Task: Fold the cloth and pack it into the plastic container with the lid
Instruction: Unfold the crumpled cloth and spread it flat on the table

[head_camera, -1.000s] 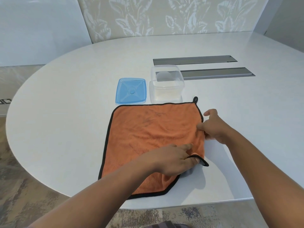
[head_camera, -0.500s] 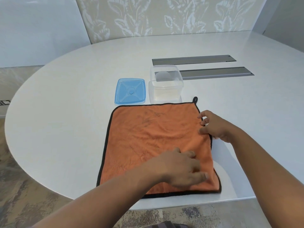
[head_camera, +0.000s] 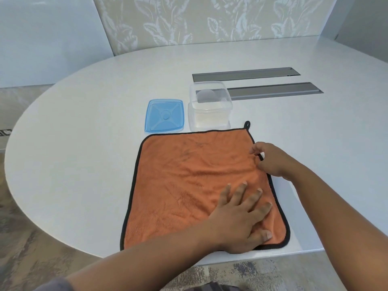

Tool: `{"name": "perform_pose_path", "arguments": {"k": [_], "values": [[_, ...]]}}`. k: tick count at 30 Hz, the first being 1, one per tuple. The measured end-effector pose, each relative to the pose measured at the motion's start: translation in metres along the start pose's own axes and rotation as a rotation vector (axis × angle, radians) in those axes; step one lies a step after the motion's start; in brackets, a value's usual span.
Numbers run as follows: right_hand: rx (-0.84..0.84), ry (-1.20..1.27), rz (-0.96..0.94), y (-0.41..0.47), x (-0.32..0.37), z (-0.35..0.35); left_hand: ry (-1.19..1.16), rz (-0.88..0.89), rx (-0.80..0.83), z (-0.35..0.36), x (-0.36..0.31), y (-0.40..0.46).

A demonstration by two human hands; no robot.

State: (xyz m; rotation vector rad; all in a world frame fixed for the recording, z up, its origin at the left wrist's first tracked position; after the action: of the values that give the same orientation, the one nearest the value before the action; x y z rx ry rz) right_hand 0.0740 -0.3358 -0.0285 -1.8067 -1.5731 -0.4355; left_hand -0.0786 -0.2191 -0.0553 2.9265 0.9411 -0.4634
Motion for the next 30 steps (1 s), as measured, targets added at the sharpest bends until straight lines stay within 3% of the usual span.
{"name": "perform_pose_path", "arguments": {"k": [4,6,8,11,13,18,26,30], "values": [[-0.052,-0.25,-0.05,0.001,0.008,0.0,-0.252,-0.077,-0.201,-0.024,0.013,-0.001],[-0.129,-0.429,-0.008,0.004,0.011,-0.001,-0.224,-0.109,-0.356,-0.045,0.027,-0.008],[-0.238,-0.493,-0.022,0.007,0.02,0.001,-0.096,-0.178,-0.41,-0.053,0.048,-0.014],[-0.298,-0.322,-0.165,0.004,0.046,0.02,0.051,-0.365,-0.269,-0.04,0.084,-0.021],[-0.247,-0.284,-0.208,0.001,0.05,0.043,0.074,-0.491,-0.203,-0.028,0.104,-0.028],[-0.161,-0.555,-0.18,0.003,0.032,0.082,0.052,-0.641,-0.191,-0.014,0.126,-0.041],[-0.161,-0.607,-0.128,0.012,0.029,0.078,-0.004,-0.649,-0.092,-0.013,0.13,-0.042],[-0.144,-0.602,-0.098,0.013,0.032,0.081,0.086,-0.608,-0.265,-0.055,0.156,-0.047]]}}
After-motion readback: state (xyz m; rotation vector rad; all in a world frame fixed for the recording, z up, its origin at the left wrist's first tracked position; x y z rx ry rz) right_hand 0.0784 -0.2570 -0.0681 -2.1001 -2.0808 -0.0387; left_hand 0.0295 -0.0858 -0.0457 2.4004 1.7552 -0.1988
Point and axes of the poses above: each hand's wrist, its own y-axis towards the middle knuckle, its own z-axis out of the palm, x = y × z, the point moved 10 cm from there along y, towards the middle knuckle, and after that the axes turned 6 degrees about z, right-handed, at the moved point
